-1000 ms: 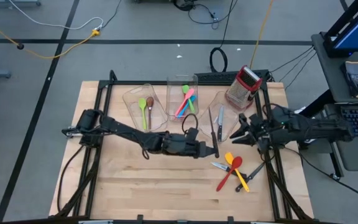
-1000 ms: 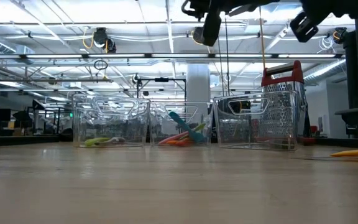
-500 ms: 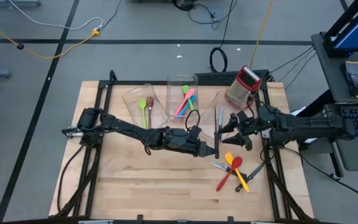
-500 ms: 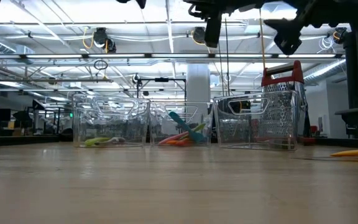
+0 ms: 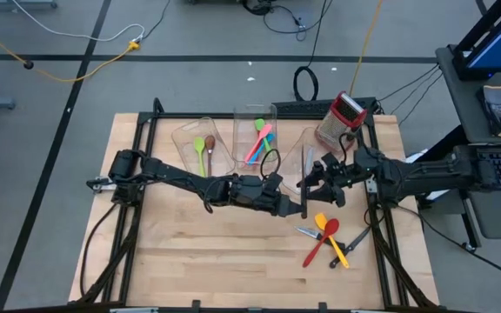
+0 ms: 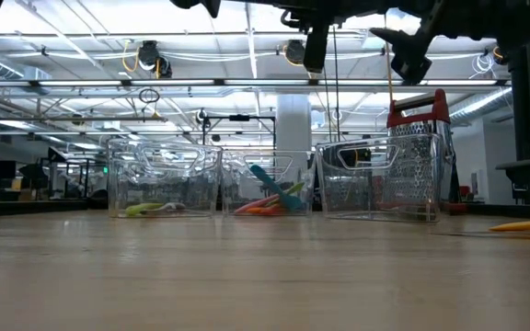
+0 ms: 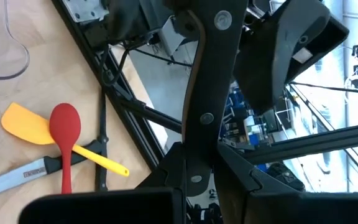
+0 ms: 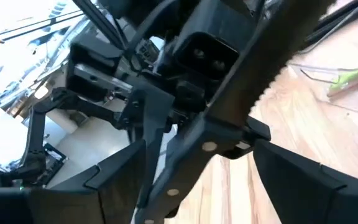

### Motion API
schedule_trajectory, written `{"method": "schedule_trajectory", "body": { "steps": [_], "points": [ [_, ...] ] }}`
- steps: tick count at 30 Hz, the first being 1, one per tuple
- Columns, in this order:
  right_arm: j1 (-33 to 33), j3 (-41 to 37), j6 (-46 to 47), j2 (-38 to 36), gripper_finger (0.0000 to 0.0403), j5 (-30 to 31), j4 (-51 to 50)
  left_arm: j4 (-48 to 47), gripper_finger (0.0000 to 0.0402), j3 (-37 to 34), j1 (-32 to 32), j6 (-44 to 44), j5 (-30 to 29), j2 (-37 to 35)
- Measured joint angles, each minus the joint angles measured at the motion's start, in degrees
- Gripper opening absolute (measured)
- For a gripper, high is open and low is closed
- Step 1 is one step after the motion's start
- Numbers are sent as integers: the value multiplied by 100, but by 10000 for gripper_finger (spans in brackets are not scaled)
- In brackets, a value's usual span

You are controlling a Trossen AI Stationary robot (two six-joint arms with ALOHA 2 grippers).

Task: Pick & Place Kitchen Items
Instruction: Put the left black kitchen knife in the right bin

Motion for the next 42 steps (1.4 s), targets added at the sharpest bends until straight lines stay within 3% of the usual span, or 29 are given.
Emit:
{"method": "schedule_trajectory", "body": {
  "steps": [6,10,23,33,42],
  "points": [
    [2,0,122,314,289,3,291,-4,42,0,38,46,4,-2],
    [-3,0,313,401,263,26,405,-28,42,0,65,49,3,-2],
    [-28,4,544,400,61,190,430,-116,42,0,167,202,-15,-2],
    [-31,4,508,404,60,205,405,-213,52,0,165,353,-17,-2],
    [-31,4,503,404,60,181,329,-199,171,0,165,532,-15,-2]
  ]
}}
